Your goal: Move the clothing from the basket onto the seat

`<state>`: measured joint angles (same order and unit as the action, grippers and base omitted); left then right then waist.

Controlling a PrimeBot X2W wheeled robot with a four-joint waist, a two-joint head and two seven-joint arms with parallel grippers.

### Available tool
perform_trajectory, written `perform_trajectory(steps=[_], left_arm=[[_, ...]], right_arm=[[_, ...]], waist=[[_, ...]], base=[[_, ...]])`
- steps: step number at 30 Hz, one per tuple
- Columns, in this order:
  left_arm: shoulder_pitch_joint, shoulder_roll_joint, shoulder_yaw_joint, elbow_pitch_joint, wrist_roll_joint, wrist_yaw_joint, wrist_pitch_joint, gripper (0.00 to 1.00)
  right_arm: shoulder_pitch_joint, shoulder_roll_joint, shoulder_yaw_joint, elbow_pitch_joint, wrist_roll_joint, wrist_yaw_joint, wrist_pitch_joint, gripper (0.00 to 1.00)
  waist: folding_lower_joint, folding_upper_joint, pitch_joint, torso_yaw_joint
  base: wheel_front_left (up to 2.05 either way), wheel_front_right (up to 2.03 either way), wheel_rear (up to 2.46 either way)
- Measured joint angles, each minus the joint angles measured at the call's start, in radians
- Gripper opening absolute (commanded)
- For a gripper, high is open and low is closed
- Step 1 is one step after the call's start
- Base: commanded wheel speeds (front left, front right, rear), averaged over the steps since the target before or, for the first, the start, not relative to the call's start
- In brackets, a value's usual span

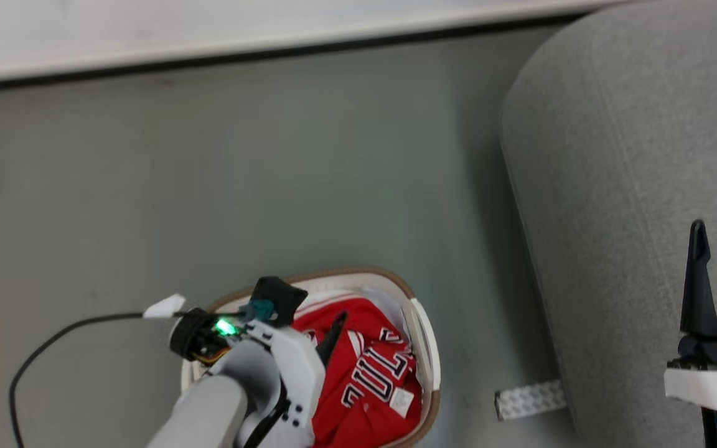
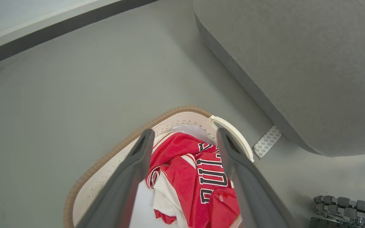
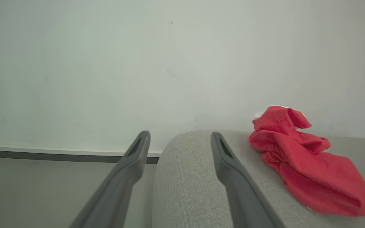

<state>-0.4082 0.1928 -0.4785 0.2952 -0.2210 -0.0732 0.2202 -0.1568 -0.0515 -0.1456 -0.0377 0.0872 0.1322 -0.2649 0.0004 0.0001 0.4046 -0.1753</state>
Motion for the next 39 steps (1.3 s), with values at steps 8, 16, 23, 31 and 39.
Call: perform_trajectory(steps=[8,16,23,31,39], left_arm=[[-0.170,-0.060,-0.059,0.282,0.020,-0.020,0.070,1.00],[-0.294,-0.090,-0.068,0.472,0.033,-0.008,0.059,1.00],[-0.375,-0.086,-0.078,0.574,0.034,-0.014,0.028,1.00],[-0.414,-0.113,-0.100,0.674,0.039,-0.007,-0.069,0.00],[-0.401,-0.135,-0.080,0.715,-0.037,-0.023,-0.200,0.00]], right_arm=[[-0.102,0.000,0.032,-0.036,0.019,0.000,0.000,1.00],[-0.150,0.000,0.052,-0.052,0.048,0.000,0.000,1.00],[-0.173,0.000,0.067,-0.093,0.070,0.000,0.000,1.00],[-0.171,0.000,0.074,-0.121,0.041,0.000,0.000,1.00],[-0.170,0.000,0.073,-0.100,0.020,0.000,0.000,1.00]], waist=[[0.0001,0.0000,0.197,-0.026],[-0.0001,0.0000,0.361,-0.055],[-0.0002,0.0000,0.478,-0.071],[-0.0002,0.0000,0.547,-0.073],[-0.0003,-0.0001,0.463,-0.040]], base=[[0.00,0.00,0.00],[0.00,0.00,0.00],[0.00,0.00,0.00],[0.00,0.00,0.00],[0.00,0.00,0.00]])
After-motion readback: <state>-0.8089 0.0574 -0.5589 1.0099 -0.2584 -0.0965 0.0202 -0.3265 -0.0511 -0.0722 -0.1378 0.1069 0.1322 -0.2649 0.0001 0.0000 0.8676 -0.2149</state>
